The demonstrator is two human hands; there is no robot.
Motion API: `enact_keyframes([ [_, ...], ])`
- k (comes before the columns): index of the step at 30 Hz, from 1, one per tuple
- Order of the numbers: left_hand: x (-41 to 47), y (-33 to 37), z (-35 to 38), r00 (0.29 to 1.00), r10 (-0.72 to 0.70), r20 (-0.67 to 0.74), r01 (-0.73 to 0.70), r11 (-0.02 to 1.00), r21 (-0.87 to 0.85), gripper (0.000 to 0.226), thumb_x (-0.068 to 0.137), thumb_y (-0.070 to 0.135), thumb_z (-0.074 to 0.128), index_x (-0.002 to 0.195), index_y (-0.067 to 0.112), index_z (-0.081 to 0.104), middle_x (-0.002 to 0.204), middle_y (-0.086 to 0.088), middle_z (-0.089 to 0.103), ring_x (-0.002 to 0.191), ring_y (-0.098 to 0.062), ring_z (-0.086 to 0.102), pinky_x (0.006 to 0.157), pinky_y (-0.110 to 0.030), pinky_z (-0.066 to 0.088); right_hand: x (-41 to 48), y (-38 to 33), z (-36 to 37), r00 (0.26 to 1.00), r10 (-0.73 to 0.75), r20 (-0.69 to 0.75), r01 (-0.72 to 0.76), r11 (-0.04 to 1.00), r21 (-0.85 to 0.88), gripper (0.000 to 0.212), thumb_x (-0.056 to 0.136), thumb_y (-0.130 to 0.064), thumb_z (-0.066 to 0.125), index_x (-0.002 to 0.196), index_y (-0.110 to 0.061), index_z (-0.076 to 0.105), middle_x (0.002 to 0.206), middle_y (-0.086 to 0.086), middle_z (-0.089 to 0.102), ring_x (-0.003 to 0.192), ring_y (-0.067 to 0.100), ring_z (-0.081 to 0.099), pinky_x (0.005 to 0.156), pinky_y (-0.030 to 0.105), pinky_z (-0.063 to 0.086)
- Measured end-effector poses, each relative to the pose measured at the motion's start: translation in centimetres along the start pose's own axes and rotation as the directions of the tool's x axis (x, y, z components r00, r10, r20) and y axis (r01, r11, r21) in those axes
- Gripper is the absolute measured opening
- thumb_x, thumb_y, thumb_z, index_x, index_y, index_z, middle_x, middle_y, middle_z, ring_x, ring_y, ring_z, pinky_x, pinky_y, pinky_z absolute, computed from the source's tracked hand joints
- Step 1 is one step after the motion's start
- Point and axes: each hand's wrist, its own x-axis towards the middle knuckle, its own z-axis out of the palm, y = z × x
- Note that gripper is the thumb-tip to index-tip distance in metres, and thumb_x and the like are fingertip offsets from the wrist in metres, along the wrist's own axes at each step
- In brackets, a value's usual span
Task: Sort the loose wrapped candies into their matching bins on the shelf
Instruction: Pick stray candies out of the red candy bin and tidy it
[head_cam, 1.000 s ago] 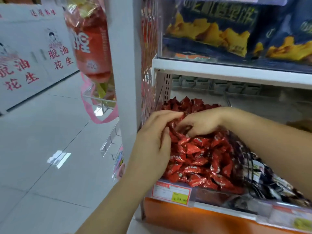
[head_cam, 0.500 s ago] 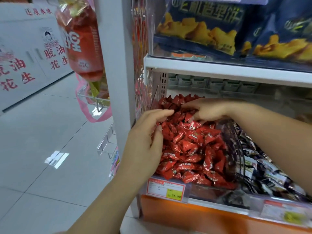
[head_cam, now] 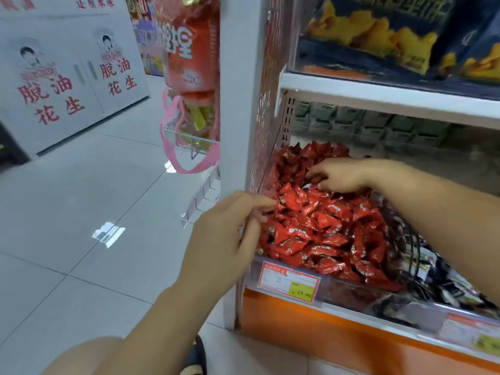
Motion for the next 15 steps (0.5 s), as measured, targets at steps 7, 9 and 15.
enact_keyframes([
  [7,0.1,-0.5,0.1,0.999,0.023,-0.028,-0.022,0.999,0.038,0.030,0.088,0.015,0.042,0.104,0.021,0.067,0.091,0.021,0.061,0.081,0.005,0.061,0.073,-0.006,0.041,-2.1,2.2,-1.9,0.978,0.033,-0.204,0.006,0.983,0.185,0.041,0.091,0.004,0.050,0.126,-0.016,0.056,0.127,-0.003,0.057,0.108,0.007,0.051,0.090,0.019,0.037],
  [9,0.1,-0.6,0.2,0.999,0.023,-0.046,-0.021,0.999,0.042,0.029,0.087,0.015,0.043,0.103,0.022,0.067,0.091,0.021,0.061,0.081,0.006,0.061,0.073,-0.006,0.040,-2.2,2.8,-1.7,0.965,0.068,-0.252,-0.029,0.987,0.155,0.039,0.091,0.000,0.053,0.125,-0.019,0.058,0.129,-0.002,0.057,0.111,0.011,0.053,0.088,0.020,0.036],
  [15,0.1,-0.4,0.7,0.996,0.026,-0.081,-0.022,0.999,0.046,0.029,0.087,0.014,0.043,0.102,0.020,0.067,0.090,0.017,0.064,0.081,0.006,0.059,0.073,-0.009,0.043,-1.1,2.2,-0.4,0.975,0.064,-0.214,-0.072,0.997,-0.032,0.039,0.094,-0.016,0.054,0.132,-0.023,0.052,0.144,0.001,0.044,0.124,0.021,0.048,0.101,0.031,0.038],
])
